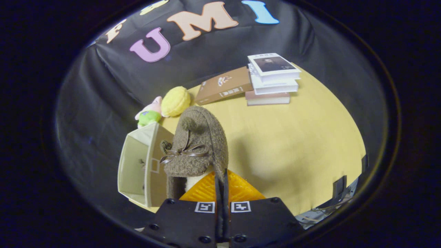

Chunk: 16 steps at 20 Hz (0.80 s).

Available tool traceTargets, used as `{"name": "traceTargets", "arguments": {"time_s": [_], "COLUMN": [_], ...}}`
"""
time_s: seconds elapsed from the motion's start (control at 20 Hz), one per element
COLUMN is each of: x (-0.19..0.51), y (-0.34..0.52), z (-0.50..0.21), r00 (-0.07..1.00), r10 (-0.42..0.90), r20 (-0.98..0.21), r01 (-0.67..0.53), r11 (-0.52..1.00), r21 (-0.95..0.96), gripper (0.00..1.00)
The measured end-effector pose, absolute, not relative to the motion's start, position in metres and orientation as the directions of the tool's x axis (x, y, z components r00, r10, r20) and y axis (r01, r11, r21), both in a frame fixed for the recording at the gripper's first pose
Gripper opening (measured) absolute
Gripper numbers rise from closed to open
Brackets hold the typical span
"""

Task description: Open the storage box then place both shoes into the box .Put the left shoe in first, then the right shoe, with the right side of both shoes facing outward in a uniform manner.

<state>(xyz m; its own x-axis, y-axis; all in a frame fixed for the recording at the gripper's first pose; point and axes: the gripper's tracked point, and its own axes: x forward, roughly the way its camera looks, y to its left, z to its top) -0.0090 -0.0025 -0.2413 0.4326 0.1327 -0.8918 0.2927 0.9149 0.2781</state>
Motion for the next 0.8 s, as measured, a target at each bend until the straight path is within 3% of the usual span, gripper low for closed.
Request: {"name": "traceTargets", "arguments": {"time_s": [0.55,0.8], "x": [0.032,0.036], "y": [0.122,0.164], "z": [-0.200,-0.213], "r00": [0.495,0.466], "r10": [0.261,0.273], "r20": [-0.829,-0.841], "r01": [0.200,0.183], "r11": [0.894,0.901], "r21": [0.402,0.394], "gripper": [0.03,0.04]}}
